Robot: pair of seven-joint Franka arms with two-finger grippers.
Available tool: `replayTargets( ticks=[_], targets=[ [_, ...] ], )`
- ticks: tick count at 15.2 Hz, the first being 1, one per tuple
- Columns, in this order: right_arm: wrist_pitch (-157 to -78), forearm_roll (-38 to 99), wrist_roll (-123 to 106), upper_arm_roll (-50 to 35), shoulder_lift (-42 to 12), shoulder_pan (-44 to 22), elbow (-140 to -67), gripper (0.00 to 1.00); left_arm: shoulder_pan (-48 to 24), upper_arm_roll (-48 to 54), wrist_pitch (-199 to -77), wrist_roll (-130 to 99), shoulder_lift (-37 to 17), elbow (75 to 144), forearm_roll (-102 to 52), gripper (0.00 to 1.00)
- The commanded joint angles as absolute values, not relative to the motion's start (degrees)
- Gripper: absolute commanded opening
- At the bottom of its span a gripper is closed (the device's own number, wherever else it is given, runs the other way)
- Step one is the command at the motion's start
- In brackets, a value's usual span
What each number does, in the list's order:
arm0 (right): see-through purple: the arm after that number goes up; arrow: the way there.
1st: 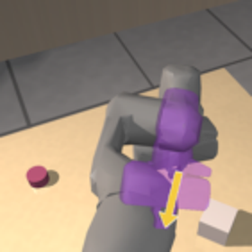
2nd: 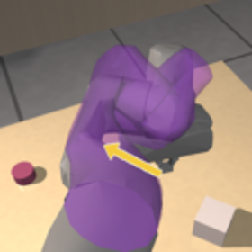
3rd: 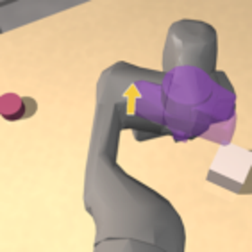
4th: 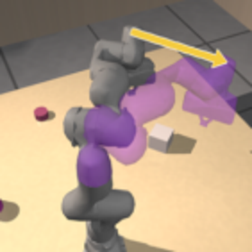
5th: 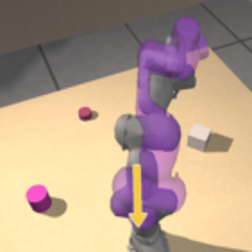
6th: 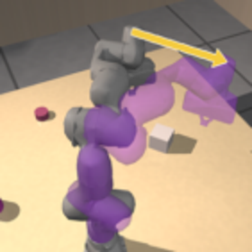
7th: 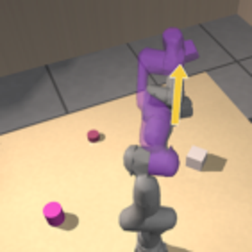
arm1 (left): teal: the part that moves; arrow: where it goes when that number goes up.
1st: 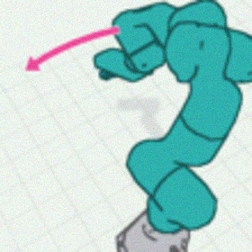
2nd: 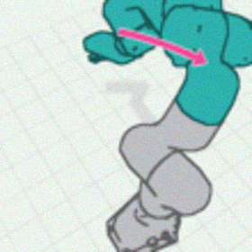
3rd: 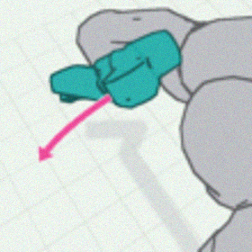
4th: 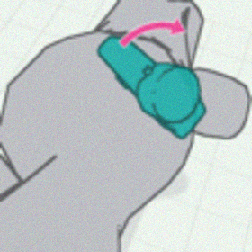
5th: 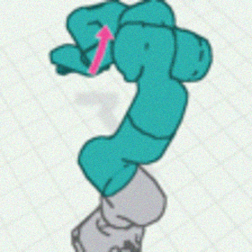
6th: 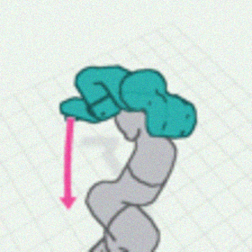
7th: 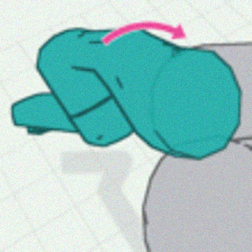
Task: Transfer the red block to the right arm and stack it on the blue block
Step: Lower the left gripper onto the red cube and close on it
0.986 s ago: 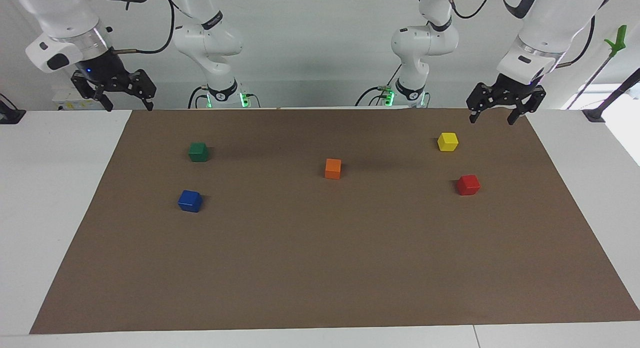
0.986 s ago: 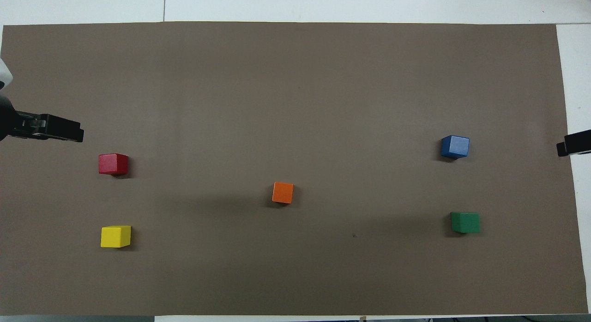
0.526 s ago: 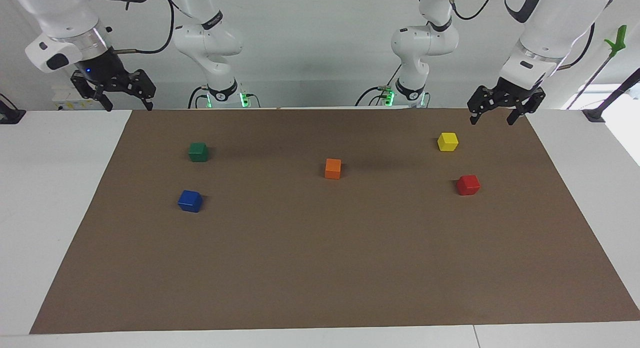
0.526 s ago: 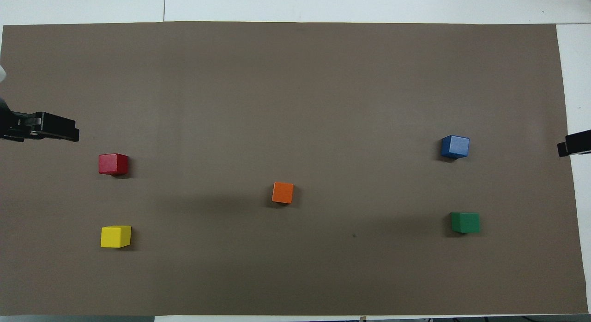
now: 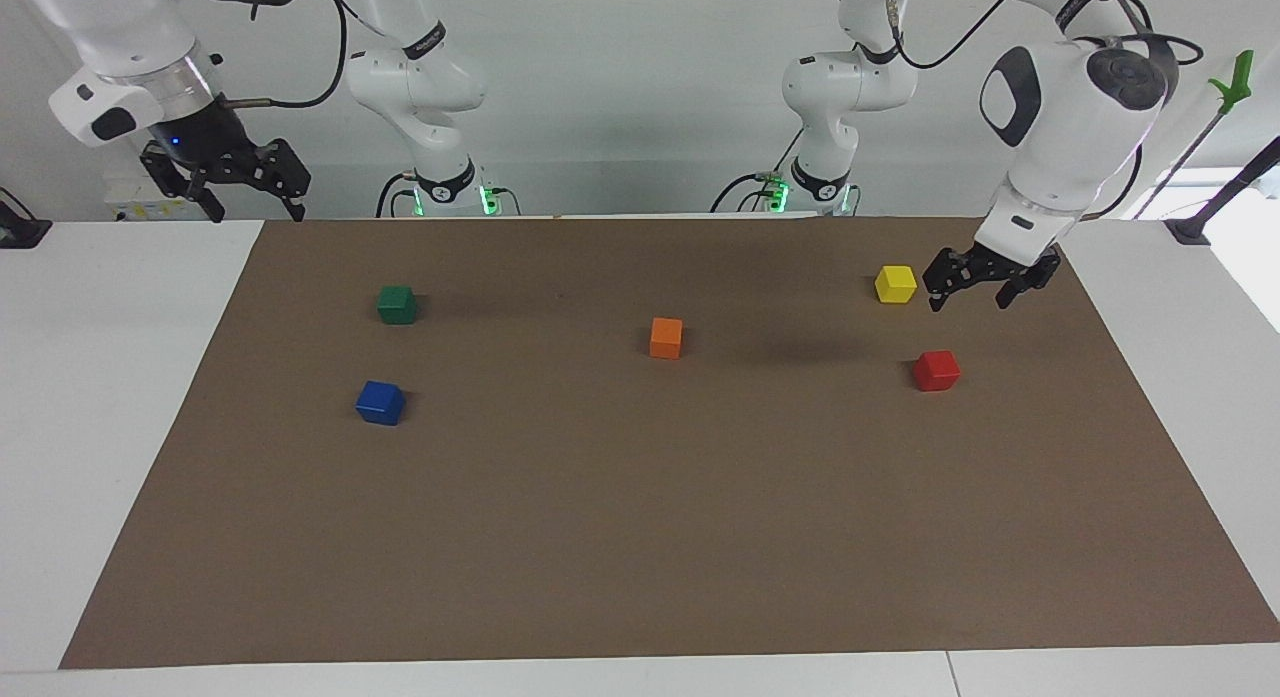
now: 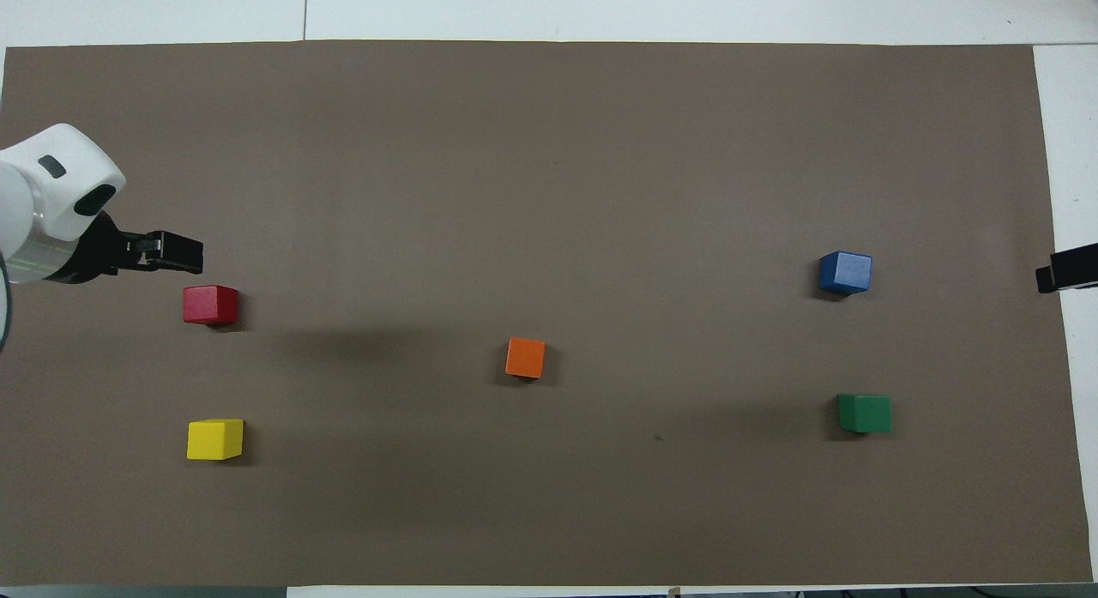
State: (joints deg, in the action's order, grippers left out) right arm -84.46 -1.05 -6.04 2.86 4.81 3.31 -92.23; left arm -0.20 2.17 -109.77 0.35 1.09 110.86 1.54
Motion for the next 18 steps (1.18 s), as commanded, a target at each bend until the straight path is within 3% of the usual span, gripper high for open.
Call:
replayTargets(
  ticks=[1, 6, 10, 15, 18],
  targets=[
    [-83.7, -1.8, -6.1, 2.5, 6.2, 4.0, -93.9, 1.0, 2.8, 2.0, -117.7, 0.9, 2.3, 119.1, 2.6, 1.0],
    [-83.8, -1.8, -6.5, 3.2, 6.2, 8.9, -93.3, 1.0, 4.2, 2.1, -126.5, -0.1, -2.5, 123.2, 2.5, 1.0],
    [-82.8, -1.8, -6.5, 2.7, 6.9, 7.4, -94.6, 1.0, 4.5, 2.1, -133.3, 0.2, -3.3, 127.7, 2.5, 1.0],
    [-93.3, -1.0, -6.4, 2.4, 9.6, 3.0, -102.7, 1.0, 5.3, 2.1, -137.7, 0.5, -4.4, 130.0, 2.5, 1.0],
    [-94.8, 6.0, -7.4, 2.2, 10.6, 2.9, -106.2, 1.0, 5.3, 2.1, -140.8, 0.5, -5.7, 131.6, 2.5, 1.0]
  ],
)
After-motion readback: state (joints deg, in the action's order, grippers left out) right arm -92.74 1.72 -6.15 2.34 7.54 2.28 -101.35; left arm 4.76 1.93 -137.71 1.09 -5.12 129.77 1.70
